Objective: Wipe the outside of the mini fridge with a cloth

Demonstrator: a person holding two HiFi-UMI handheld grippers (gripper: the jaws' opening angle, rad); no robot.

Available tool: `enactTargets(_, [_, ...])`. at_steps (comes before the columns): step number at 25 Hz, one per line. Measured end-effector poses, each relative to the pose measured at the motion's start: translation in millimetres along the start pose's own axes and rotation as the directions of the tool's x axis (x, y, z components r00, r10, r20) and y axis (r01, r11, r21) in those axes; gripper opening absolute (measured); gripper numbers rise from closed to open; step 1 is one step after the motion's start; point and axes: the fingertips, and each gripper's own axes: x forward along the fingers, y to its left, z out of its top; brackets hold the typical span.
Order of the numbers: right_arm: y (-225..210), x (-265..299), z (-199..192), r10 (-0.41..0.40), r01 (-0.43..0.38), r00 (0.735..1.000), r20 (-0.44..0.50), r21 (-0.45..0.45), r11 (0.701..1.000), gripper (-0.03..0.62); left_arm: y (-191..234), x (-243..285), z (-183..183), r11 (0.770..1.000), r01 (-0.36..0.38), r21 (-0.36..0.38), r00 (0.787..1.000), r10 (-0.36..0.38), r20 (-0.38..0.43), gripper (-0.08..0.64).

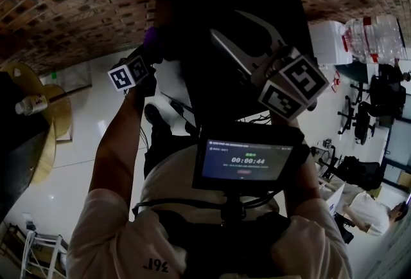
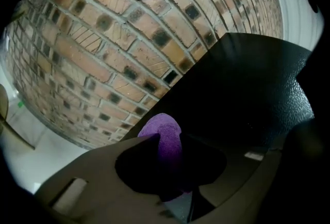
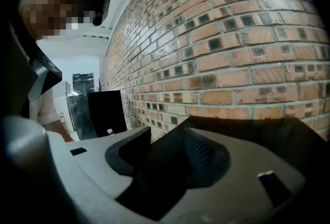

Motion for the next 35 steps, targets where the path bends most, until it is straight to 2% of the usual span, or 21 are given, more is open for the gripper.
enactTargets(4, [-0.3, 0.7, -1.6, 0.000, 0.000, 1.000, -0.003, 0.002, 1.000, 0.199, -15.3, 2.4, 4.8, 1.000, 0.029, -0.010, 1.000, -0.029, -0.011, 0.114])
enactTargets(12, [-0.8, 0.5, -0.6, 0.001, -0.001, 1.000, -0.001, 0.002, 1.000, 0.199, -3.1, 2.4, -8.3, 0.999, -0.015, 0.032, 0.994, 0.018, -0.105, 0.114])
enactTargets(16, [-0.5, -0.1, -1.1, 0.000, 0.000, 1.000, 0.000, 0.002, 1.000, 0.199, -1.0, -15.8, 5.5, 1.000, 0.007, 0.009, 0.999, -0.007, -0.046, 0.114])
enactTargets(20, [0.4, 1.2, -0.6, 0.001, -0.001, 1.000, 0.002, 0.002, 1.000, 0.199, -24.2, -50.2, 34.5, 0.994, 0.097, -0.059, 0.993, -0.092, 0.072, 0.112])
enactTargets(22, [-0.8, 0.8, -0.7, 0.001, -0.001, 1.000, 0.002, 0.003, 1.000, 0.199, -44.1, -68.7, 48.7, 0.987, 0.143, -0.077, 0.983, -0.133, 0.129, 0.112])
enactTargets(26, [-1.7, 1.0, -1.2, 0.000, 0.000, 1.000, 0.003, 0.004, 1.000, 0.199, -96.5, -107.9, 73.0, 0.965, 0.254, -0.069, 0.948, -0.234, 0.216, 0.114])
enactTargets(35, [-3.6, -0.2, 1.8, -0.012, 0.012, 1.000, 0.018, 0.006, 1.000, 0.199, -186.0, -185.2, 99.5, 0.921, 0.387, -0.044, 0.885, -0.357, 0.300, 0.112])
